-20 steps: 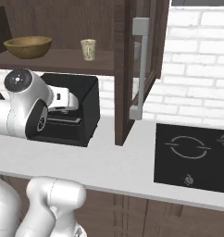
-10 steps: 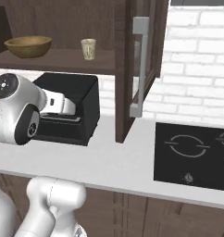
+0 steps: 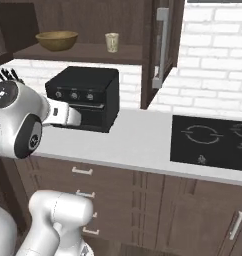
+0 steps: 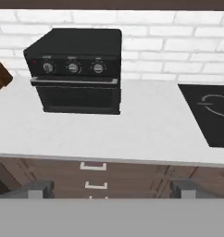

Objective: Gather all objects into one cabinet and sort the glasses and bowls to opposite sides.

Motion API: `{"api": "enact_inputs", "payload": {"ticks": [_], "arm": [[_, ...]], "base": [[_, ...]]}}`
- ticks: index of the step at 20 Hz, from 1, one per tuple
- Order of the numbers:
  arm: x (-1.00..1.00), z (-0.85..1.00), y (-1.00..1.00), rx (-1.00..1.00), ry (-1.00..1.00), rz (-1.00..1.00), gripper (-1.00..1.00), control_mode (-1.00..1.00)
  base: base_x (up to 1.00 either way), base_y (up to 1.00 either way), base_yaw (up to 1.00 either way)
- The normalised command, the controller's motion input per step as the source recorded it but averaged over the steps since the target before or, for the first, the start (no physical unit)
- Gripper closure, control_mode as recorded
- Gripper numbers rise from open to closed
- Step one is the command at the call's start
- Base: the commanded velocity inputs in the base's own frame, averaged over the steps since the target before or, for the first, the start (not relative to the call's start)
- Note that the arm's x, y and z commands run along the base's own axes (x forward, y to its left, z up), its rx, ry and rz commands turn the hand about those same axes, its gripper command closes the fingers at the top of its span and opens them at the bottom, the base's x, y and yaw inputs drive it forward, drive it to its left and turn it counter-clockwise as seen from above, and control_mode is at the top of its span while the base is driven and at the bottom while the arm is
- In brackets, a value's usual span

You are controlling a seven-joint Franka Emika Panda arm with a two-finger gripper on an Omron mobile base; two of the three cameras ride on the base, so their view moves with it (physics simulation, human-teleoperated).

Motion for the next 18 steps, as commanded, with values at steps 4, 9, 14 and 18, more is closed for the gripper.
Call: {"api": "enact_inputs", "payload": {"ticks": [4, 9, 14, 18], "arm": [[0.00, 0.00, 0.00, 0.00, 0.00, 0.00, -1.00, 1.00], [0.00, 0.00, 0.00, 0.00, 0.00, 0.00, -1.00, 1.00], [0.00, 0.00, 0.00, 0.00, 0.00, 0.00, -1.00, 1.00], [0.00, 0.00, 0.00, 0.00, 0.00, 0.00, -1.00, 1.00]], "base": [[-0.58, 0.04, 0.55], [-0.38, 0.19, 0.72], [-0.32, 0.30, 0.70], [-0.22, 0.45, 0.68]]}}
